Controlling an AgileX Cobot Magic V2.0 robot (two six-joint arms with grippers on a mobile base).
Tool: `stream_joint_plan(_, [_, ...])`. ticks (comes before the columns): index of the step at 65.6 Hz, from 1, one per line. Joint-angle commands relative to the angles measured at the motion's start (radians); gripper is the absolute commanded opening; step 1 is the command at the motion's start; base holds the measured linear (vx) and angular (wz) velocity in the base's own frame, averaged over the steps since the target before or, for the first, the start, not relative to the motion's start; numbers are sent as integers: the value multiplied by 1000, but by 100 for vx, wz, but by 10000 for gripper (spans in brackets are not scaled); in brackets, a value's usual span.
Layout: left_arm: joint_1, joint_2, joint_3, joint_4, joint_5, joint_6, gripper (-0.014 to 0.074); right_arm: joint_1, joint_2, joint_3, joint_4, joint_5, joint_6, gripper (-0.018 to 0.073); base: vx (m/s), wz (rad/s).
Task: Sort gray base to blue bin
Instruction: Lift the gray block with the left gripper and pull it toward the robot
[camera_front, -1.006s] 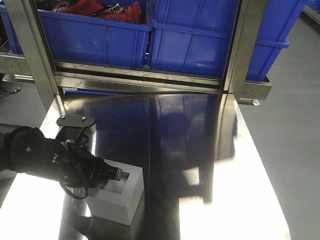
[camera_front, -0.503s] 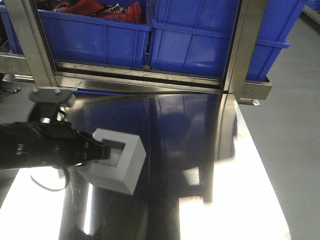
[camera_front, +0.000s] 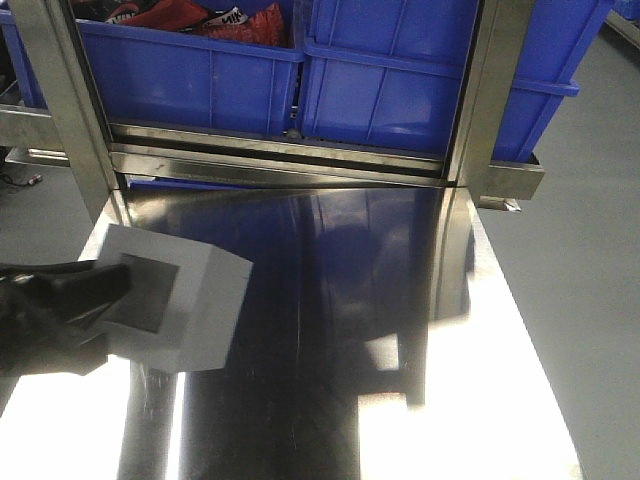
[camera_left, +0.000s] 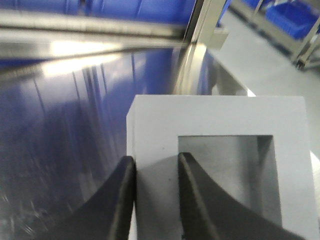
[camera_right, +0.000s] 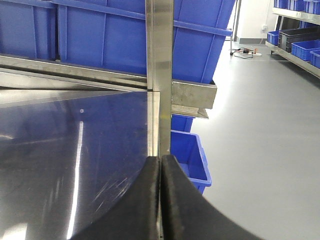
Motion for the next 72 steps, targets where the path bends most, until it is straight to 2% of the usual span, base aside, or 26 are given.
stream_joint_plan(1, [-7,-102,13,-14,-139,15,-6,-5,-12,14,-6,-75,-5,-9,0,0])
stream_joint_plan(15, [-7,-294,127,-8,-192,17,-6,-5,-12,14,-6,-75,-5,-9,0,0])
stream_joint_plan(27, [-7,-378,209,-7,-241,41,-6,-5,-12,14,-6,-75,-5,-9,0,0])
stream_joint_plan(72, [-7,-401,236,-8,-251,41,-6,-5,-12,14,-6,-75,-5,-9,0,0])
